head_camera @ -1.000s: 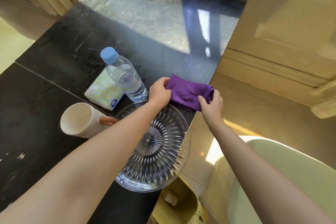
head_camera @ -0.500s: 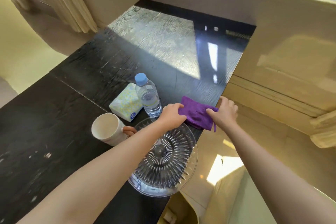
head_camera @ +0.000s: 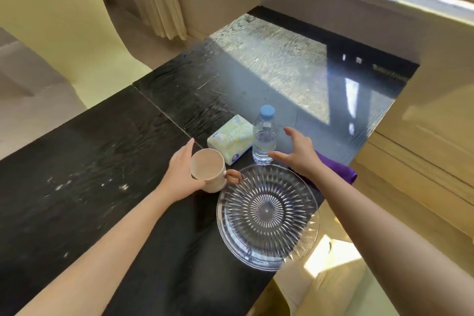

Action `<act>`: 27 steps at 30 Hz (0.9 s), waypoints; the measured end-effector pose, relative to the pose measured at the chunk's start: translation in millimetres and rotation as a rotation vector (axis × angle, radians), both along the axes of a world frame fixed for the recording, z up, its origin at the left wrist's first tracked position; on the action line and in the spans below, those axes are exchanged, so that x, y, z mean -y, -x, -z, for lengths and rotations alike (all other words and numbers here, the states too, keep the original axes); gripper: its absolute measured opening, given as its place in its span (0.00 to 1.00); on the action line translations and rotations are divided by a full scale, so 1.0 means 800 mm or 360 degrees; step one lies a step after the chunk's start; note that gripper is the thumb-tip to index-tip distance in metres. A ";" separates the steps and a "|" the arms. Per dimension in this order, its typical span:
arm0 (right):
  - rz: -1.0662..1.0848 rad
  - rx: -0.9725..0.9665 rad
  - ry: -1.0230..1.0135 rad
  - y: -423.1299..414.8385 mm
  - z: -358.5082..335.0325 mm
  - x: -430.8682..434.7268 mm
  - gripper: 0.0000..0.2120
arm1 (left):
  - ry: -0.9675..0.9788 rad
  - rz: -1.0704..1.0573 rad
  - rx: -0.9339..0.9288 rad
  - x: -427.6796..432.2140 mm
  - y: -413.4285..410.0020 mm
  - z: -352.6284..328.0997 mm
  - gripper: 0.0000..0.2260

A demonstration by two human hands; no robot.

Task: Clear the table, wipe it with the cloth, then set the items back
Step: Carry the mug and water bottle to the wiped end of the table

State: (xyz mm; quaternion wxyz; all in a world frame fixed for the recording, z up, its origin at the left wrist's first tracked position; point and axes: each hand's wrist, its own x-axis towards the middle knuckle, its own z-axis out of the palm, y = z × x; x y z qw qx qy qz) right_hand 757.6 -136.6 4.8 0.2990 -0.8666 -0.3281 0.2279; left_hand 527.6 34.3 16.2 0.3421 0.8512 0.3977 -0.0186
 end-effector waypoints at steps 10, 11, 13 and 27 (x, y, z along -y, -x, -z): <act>0.0358 -0.0168 -0.0344 0.036 -0.001 -0.071 0.31 | 0.0442 -0.0099 0.0384 -0.027 0.018 0.067 0.54; 0.0389 -0.0188 -0.0346 0.037 0.000 -0.074 0.31 | 0.0437 -0.0117 0.0419 -0.027 0.016 0.070 0.52; 0.0432 -0.0187 -0.0331 0.037 0.002 -0.078 0.30 | 0.0407 -0.0158 0.0489 -0.025 0.014 0.076 0.47; 0.0336 -0.0025 -0.0442 0.051 -0.054 -0.081 0.24 | 0.0240 -0.0552 0.0794 -0.027 0.085 0.055 0.40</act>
